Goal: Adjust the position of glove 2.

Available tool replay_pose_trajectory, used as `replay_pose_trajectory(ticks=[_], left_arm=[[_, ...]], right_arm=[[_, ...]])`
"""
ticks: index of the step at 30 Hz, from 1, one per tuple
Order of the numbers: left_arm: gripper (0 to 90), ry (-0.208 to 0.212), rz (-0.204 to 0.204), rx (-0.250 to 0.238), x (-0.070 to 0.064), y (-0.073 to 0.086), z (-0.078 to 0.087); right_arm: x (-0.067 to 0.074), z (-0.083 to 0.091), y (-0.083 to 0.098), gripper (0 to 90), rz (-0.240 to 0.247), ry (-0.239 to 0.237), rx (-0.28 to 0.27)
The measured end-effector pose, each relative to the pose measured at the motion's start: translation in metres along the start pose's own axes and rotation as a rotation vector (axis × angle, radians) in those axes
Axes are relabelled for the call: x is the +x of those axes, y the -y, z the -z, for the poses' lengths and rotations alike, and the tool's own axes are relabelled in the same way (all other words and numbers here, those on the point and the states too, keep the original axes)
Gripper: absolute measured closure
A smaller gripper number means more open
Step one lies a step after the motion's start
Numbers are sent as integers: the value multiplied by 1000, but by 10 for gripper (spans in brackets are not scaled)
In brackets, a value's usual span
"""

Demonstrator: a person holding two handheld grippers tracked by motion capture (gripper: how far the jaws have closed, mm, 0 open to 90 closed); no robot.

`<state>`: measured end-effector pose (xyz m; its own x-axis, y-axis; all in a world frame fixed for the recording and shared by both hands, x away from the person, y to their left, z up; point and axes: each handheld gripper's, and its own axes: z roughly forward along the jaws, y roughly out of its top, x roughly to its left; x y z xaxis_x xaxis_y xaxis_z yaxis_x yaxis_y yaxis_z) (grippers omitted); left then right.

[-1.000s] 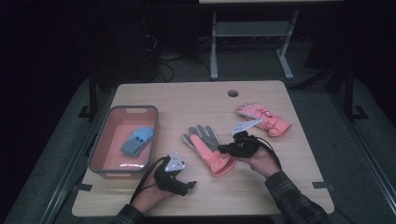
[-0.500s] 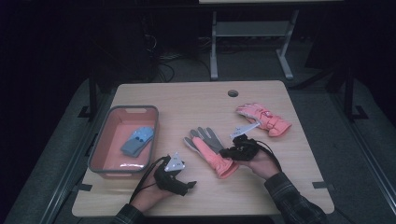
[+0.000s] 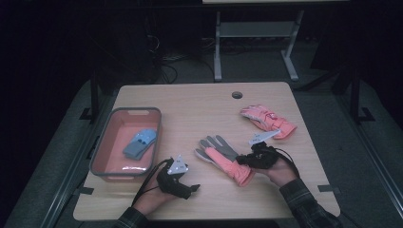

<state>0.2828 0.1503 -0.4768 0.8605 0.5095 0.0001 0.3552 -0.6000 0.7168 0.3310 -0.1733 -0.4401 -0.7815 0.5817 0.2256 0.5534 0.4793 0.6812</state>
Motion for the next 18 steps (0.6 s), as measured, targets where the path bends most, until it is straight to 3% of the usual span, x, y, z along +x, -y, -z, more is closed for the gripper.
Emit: replay_pose_trajectory(ticks=[18], left_arm=[[126,1,0,1,0,0,0]], right_arm=[[4,29,28,865,-4,2,5]])
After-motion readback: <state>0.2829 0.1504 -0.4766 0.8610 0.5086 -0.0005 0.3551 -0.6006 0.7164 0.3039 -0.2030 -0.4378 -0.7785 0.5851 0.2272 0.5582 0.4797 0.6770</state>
